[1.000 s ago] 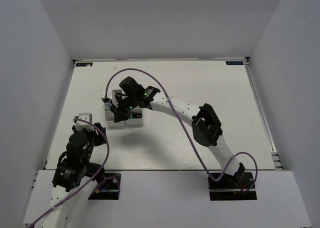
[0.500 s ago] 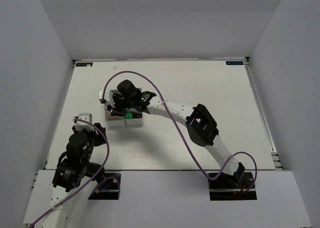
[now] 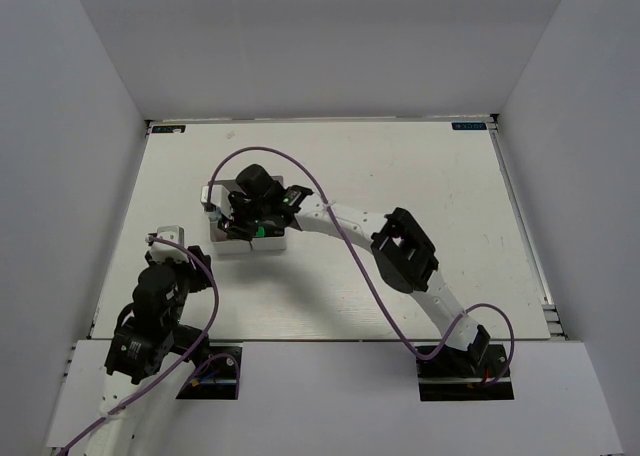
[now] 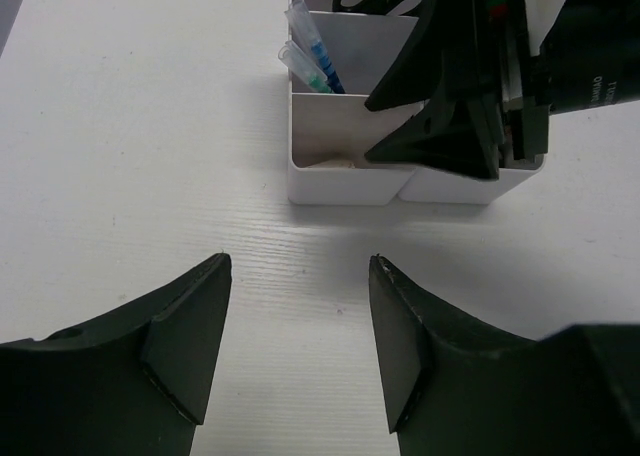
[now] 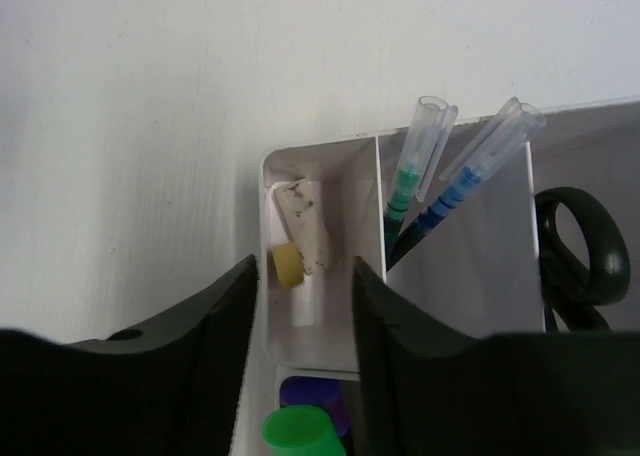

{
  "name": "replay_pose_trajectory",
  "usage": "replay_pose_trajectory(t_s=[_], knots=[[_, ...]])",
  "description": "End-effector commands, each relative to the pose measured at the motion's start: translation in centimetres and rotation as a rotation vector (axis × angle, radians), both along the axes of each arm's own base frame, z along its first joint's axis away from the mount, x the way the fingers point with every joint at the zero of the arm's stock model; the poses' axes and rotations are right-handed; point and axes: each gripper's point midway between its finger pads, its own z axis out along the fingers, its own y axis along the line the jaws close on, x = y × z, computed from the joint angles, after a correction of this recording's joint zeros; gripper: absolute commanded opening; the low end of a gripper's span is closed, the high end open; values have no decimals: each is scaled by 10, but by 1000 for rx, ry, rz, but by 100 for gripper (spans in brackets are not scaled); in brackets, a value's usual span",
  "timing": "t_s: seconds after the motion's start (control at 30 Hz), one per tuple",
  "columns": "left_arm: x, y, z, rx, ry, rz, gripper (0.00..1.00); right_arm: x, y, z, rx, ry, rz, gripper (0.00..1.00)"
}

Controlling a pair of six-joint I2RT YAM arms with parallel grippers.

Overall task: Sort the stationery into containers
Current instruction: Reset both arms

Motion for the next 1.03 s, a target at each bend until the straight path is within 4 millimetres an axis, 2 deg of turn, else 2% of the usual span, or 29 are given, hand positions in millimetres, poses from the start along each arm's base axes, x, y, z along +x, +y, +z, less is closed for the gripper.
replay_pose_trajectory(t_s=[0.0, 0.07, 0.1, 0.13, 0.17, 0.2, 0.23, 0.27, 0.3, 0.33, 0.37, 0.4, 0.43, 0.47, 0.5, 0.53, 0.6, 0.63, 0.67, 0.7, 0.73, 0.8, 0.83, 0.87, 0.9, 0.93, 1.0], knots=[[1, -2, 2, -8, -20, -7, 67, -9, 3, 87, 136, -9, -8, 44], [1, -3, 5, -13, -37, -20, 52, -8, -1, 102, 141, 24, -58, 6], [1, -5, 4, -12, -39, -27, 43, -3, -6, 122, 162, 9, -104, 0], [2, -6, 5, -16, -52, -35, 26, -3, -14, 123, 130, 21, -128, 0], [2, -9, 5, -19, -50, -50, 20, -1, -19, 128, 123, 20, -149, 0], [2, -12, 4, -22, -50, -68, 14, 8, -36, 143, 111, -15, -227, 0], [3, -17, 5, -27, -54, -96, 2, 13, -47, 141, 81, -20, -255, 0], [4, -20, 4, -28, -50, -110, 0, 15, -60, 130, 20, -29, -291, 0], [3, -22, 3, -26, -46, -123, 0, 17, -76, 151, 27, -82, -328, 1], [4, -33, 3, -40, -43, -186, 0, 24, -89, 151, 10, -92, -357, 13], [4, -38, 0, -37, -30, -212, 0, 31, -118, 133, -68, -105, -404, 46], [5, -42, 0, -39, -24, -235, 0, 35, -138, 148, -73, -169, -435, 57], [5, -54, -8, -45, 24, -302, 0, 36, -150, 144, -99, -186, -443, 67], [5, -59, -11, -49, 44, -330, 7, 43, -182, 137, -161, -233, -461, 86], [3, -68, -14, -65, 71, -380, 12, 43, -207, 129, -220, -266, -473, 86], [5, -74, -26, -66, 146, -403, 17, 48, -223, 127, -268, -320, -463, 88], [0, -88, -36, -87, 229, -485, 47, 59, -284, 119, -356, -323, -563, 89], [1, -91, -40, -91, 271, -493, 88, 62, -311, 106, -415, -290, -605, 89], [-3, -97, -42, -107, 299, -527, 100, 60, -328, 114, -406, -291, -643, 89], [-2, -99, -46, -114, 327, -533, 100, 53, -357, 98, -460, -262, -688, 91], [-2, -100, -45, -116, 337, -538, 100, 56, -376, 96, -475, -252, -769, 91], [-3, -103, -47, -125, 345, -550, 100, 48, -398, 116, -420, -288, -872, 91], [-3, -103, -48, -128, 340, -550, 100, 38, -419, 82, -506, -280, -908, 91], [-3, -103, -48, -128, 340, -552, 100, 30, -426, 89, -447, -264, -972, 91], [-3, -104, -46, -130, 328, -554, 100, 19, -432, 88, -418, -246, -971, 91], [-3, -104, -47, -132, 330, -553, 100, 14, -442, 75, -434, -235, -994, 91], [-1, -103, -48, -127, 327, -547, 100, 5, -456, 75, -383, -249, -1064, 91]])
